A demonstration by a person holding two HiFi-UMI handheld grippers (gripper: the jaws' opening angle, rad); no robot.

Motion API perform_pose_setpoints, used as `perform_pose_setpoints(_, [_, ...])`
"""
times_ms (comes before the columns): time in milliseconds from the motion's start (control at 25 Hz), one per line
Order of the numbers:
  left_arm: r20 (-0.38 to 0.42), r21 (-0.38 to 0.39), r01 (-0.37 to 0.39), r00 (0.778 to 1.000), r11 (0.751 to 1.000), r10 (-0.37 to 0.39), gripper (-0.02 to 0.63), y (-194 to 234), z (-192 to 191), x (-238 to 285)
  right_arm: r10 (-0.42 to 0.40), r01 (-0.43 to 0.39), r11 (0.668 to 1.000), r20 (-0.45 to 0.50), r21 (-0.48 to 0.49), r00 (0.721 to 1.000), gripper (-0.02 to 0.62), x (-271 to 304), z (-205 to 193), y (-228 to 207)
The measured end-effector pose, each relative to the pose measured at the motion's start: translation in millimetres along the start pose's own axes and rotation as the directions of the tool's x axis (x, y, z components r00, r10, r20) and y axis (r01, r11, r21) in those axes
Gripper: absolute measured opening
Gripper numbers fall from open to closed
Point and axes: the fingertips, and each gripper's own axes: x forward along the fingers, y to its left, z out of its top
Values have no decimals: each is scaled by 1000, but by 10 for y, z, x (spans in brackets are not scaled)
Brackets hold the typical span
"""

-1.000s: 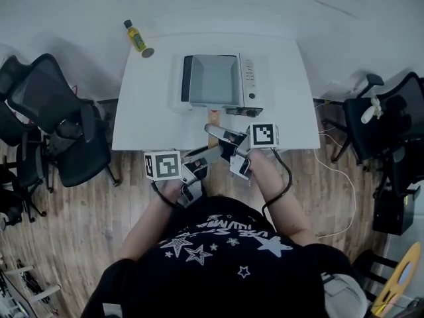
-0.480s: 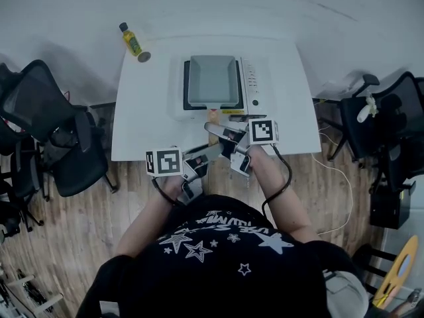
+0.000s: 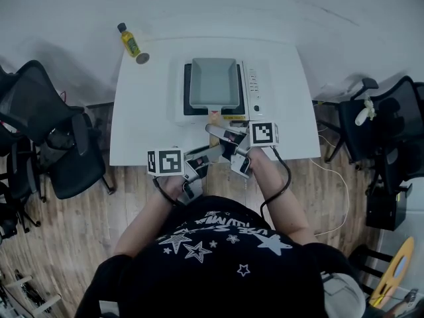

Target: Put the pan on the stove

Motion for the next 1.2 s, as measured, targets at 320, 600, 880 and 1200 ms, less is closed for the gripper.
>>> perform_pose_setpoints(320, [0,-12,-5,1000,1000,5,155,34,-10,23,-8,8,1000,-6,29,1000,173,-4,-18,-40])
perform_pose_setpoints(600, [-11,8,-37,999,999,37,155,106,-57,46,-17,17,1000,-25,3,1000,172,-12,-27,-120])
perform_pose_setpoints(880, [-32,28,-66,997,997,67,155,189,-113,85,-51,51,999,-48,1,998,172,-23,-60,-205])
perform_pose_setpoints(1200, [-53,53,-82,995,995,85,155,238,-162,115,-72,71,997,-65,-6,995,172,-30,-87,-246])
